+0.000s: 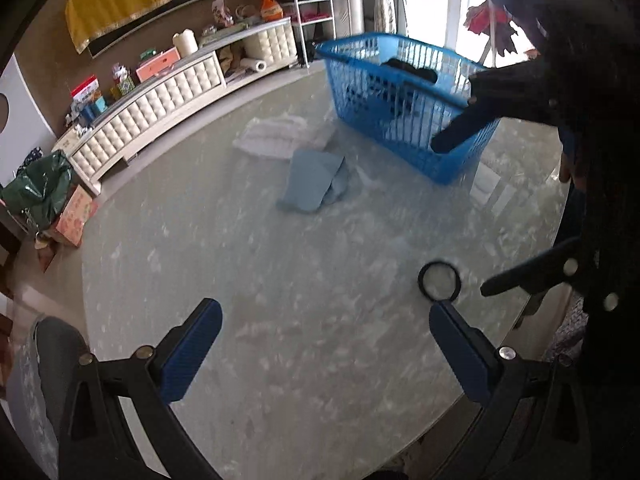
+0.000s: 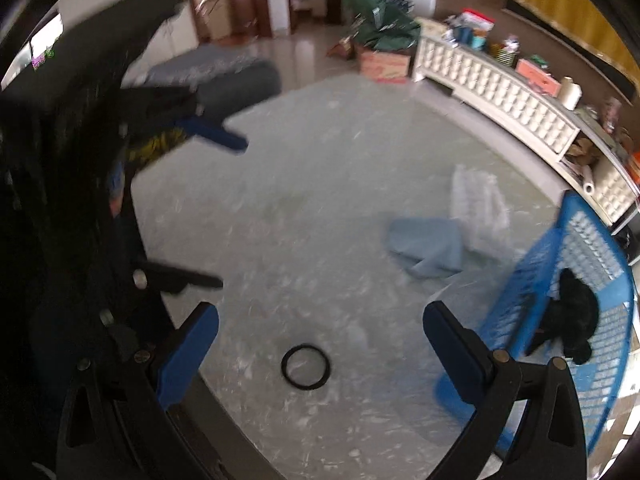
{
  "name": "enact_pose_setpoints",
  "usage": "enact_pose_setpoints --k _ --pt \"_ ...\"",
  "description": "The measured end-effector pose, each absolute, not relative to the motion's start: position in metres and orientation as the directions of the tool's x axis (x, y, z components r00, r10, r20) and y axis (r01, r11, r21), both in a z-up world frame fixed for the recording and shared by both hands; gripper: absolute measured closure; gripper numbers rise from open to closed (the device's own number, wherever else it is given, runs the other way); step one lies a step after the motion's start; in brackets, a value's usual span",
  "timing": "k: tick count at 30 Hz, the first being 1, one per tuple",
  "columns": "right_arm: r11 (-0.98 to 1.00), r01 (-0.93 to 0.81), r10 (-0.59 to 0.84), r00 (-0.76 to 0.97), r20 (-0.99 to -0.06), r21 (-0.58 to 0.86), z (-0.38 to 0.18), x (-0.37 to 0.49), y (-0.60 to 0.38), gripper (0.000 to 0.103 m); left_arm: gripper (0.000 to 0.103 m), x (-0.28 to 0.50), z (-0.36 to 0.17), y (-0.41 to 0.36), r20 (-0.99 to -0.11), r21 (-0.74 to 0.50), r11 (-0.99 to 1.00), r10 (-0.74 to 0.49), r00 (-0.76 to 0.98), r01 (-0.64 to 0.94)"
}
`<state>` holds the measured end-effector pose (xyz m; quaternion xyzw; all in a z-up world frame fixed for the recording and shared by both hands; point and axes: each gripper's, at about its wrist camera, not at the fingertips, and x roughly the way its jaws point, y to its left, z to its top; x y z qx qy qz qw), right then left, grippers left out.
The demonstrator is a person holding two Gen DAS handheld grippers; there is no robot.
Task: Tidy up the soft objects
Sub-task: 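Move the right tool to the black rubber ring and grasp it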
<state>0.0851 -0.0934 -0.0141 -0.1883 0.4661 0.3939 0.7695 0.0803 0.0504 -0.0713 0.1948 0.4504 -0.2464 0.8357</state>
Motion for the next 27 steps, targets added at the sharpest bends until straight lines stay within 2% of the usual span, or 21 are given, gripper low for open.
enact_pose_setpoints --k 7,13,18,20,27 --pt "0.606 -0.792 0.338 0.166 -0.926 0.079 -0.073 0.081 -0.080 0.001 0.000 0.076 -0.087 0.046 -0.877 0.113 0.785 -0.210 0.433 0.609" --pt "0.635 -0.768 0.269 0.122 -0.955 0.081 -0.110 0.090 -0.083 0.008 0.000 0.071 -0.102 0.032 -0.895 0.122 0.755 -0.197 0.401 0.644" --pt "0.635 -0.768 0.258 0.106 -0.960 0.085 -0.120 0.091 -0.085 0.015 0.000 0.067 -0.118 0.024 -0.915 0.149 0.729 -0.154 0.373 0.668" --pt "0.632 -0.771 0.255 0.112 -0.960 0.078 -0.123 0.092 -0.085 0.024 0.000 0.066 -0.121 0.023 -0.920 0.144 0.728 -0.151 0.362 0.670" --pt "0.625 -0.778 0.236 0.104 -0.966 0.068 -0.132 0.080 -0.079 0.027 0.000 0.067 -0.117 0.026 -0.917 0.146 0.742 -0.146 0.371 0.654"
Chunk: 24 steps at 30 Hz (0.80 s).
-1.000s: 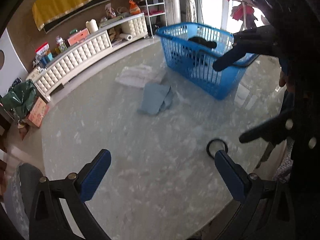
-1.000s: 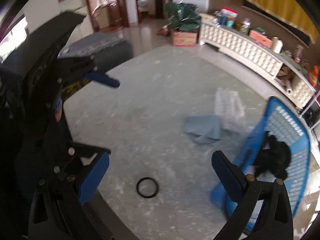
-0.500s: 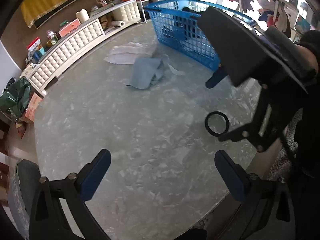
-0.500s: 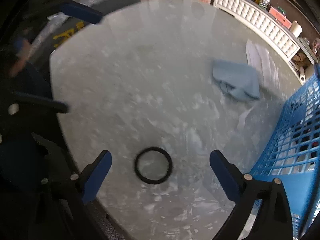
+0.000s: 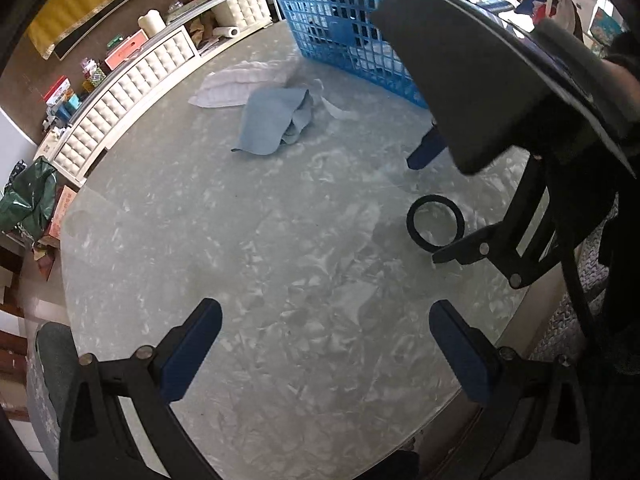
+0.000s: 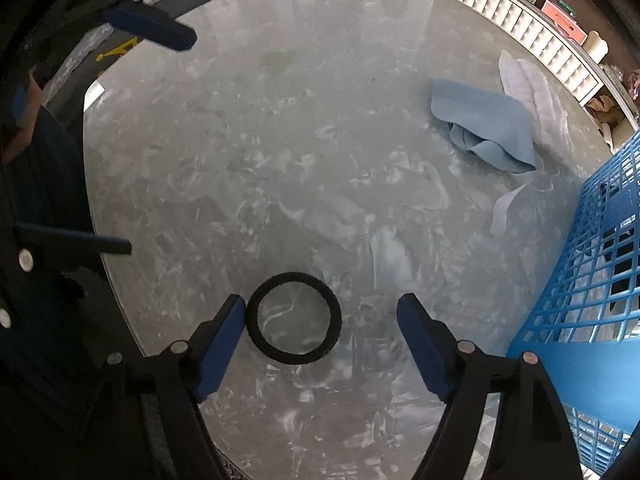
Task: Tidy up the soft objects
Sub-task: 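Move the right tool to the black rubber ring and grasp it, then carry the ring to the basket with the right tool while the left tool grasps the blue cloth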
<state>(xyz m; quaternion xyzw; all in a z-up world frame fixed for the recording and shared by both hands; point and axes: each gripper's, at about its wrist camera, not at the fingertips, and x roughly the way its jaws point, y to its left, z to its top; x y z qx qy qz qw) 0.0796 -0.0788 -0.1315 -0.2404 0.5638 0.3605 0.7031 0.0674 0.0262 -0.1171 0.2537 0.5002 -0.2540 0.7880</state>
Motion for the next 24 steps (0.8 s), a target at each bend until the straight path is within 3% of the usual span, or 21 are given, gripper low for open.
enact_pose_setpoints --k 3,5,12,14,19,24 --pt "0.628 -0.775 0.239 0.113 -0.964 0.064 -0.133 0.076 -0.081 0.036 0.000 0.067 -0.119 0.025 -0.918 0.150 0.742 -0.140 0.370 0.653" --pt "0.632 -0.772 0.246 0.121 -0.962 0.065 -0.132 0.075 -0.083 0.053 0.000 0.068 -0.120 0.024 -0.918 0.153 0.743 -0.137 0.371 0.652" --pt "0.630 -0.774 0.267 0.132 -0.955 0.069 -0.127 0.080 -0.093 0.068 0.000 0.077 -0.122 0.025 -0.918 0.160 0.770 -0.114 0.379 0.618" --pt "0.623 -0.779 0.274 0.132 -0.953 0.071 -0.121 0.079 -0.095 0.080 0.000 0.079 -0.121 0.025 -0.917 0.161 0.776 -0.111 0.383 0.610" --pt "0.628 -0.777 0.273 0.154 -0.950 0.055 -0.119 0.076 -0.092 0.092 0.000 0.081 -0.117 0.024 -0.908 0.171 0.786 -0.107 0.404 0.594" --pt "0.662 -0.747 0.293 0.194 -0.936 0.053 -0.109 0.081 -0.097 0.092 0.000 0.086 -0.104 0.028 -0.900 0.136 0.812 -0.138 0.414 0.567"
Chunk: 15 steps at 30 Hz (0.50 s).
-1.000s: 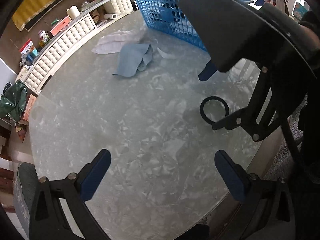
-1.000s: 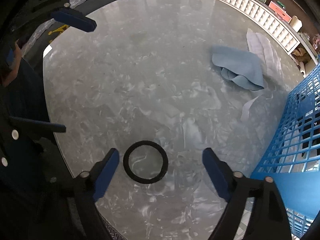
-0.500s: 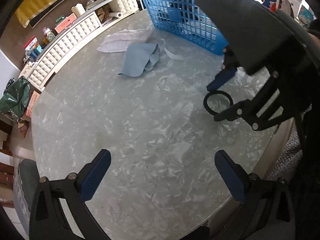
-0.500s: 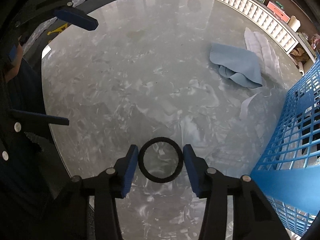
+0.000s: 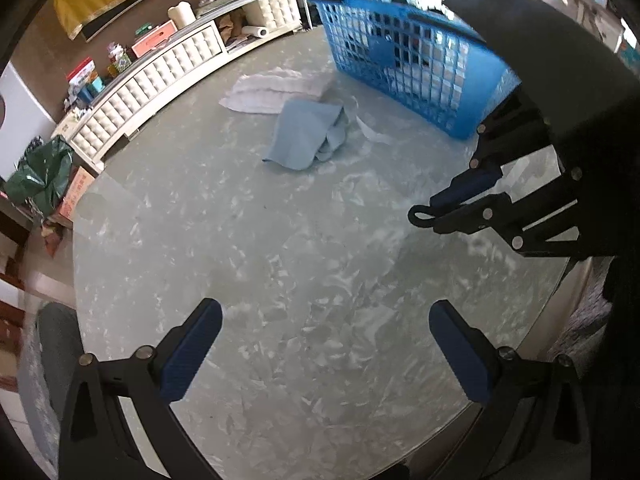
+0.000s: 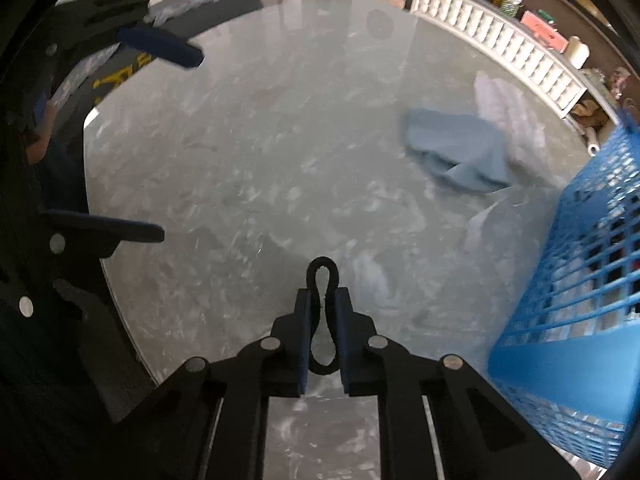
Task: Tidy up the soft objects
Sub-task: 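Carry the ring to the basket with the right tool while the left tool grasps the blue cloth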
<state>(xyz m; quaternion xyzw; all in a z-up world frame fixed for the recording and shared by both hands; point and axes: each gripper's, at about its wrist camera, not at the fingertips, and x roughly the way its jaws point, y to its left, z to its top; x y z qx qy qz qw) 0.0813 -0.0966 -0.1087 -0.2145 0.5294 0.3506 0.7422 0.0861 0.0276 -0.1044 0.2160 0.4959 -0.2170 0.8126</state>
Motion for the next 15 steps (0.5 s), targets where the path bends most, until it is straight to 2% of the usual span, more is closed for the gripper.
enact_pose_setpoints --k 5,9,15 --pt "0.669 -0.739 0.348 0.216 -0.912 0.080 -0.082 0.088 -0.102 0.092 0.000 0.091 -0.083 0.028 -0.879 0.141 0.822 -0.152 0.452 0.552" --pt "0.673 -0.735 0.385 0.254 -0.887 0.082 -0.056 0.091 -0.106 0.092 0.000 0.101 -0.063 0.026 -0.863 0.090 0.834 -0.208 0.460 0.545" --pt "0.701 -0.709 0.431 0.329 -0.840 0.082 -0.014 0.108 -0.127 0.092 0.000 0.123 -0.042 0.006 -0.839 0.112 0.826 -0.220 0.498 0.553"
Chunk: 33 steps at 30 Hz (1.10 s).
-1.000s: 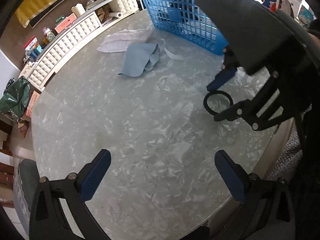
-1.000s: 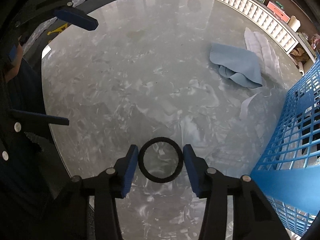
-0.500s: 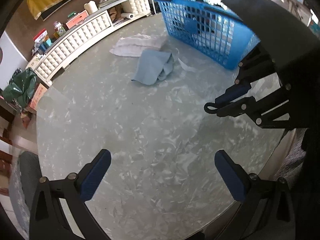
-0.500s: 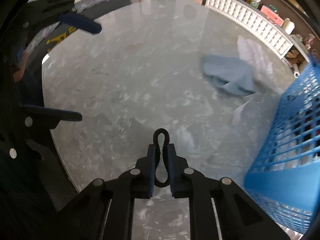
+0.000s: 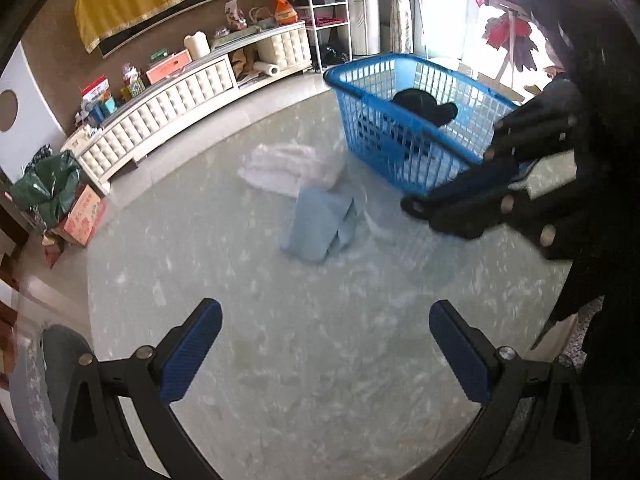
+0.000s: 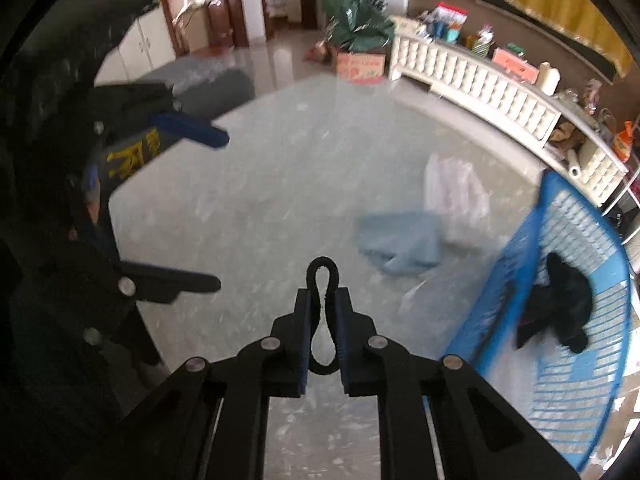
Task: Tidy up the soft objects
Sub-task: 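Carry the ring to the basket with the right tool while the left tool grasps the blue cloth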
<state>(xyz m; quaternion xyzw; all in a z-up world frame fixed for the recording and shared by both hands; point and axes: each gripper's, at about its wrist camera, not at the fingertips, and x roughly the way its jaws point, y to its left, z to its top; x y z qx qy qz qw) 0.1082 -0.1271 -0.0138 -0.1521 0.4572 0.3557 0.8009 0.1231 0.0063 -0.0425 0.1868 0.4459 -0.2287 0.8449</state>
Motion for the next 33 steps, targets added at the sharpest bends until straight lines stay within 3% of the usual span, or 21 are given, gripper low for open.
enact_pose_setpoints --k 14,20,33 --pt "0.841 -0.524 0.424 0.480 -0.768 0.137 0.033 0.148 -0.210 0.092 0.000 0.195 -0.043 -0.032 -0.858 0.123 0.799 -0.213 0.468 0.589" --pt "0.875 -0.466 0.391 0.516 -0.762 0.132 0.033 0.150 -0.233 0.092 0.000 0.222 -0.065 -0.044 -0.881 0.145 0.751 -0.199 0.429 0.644" --pt "0.924 -0.349 0.329 0.514 -0.792 0.157 0.022 0.148 -0.259 0.092 0.000 0.282 -0.137 -0.034 -0.937 0.055 0.765 -0.183 0.299 0.641"
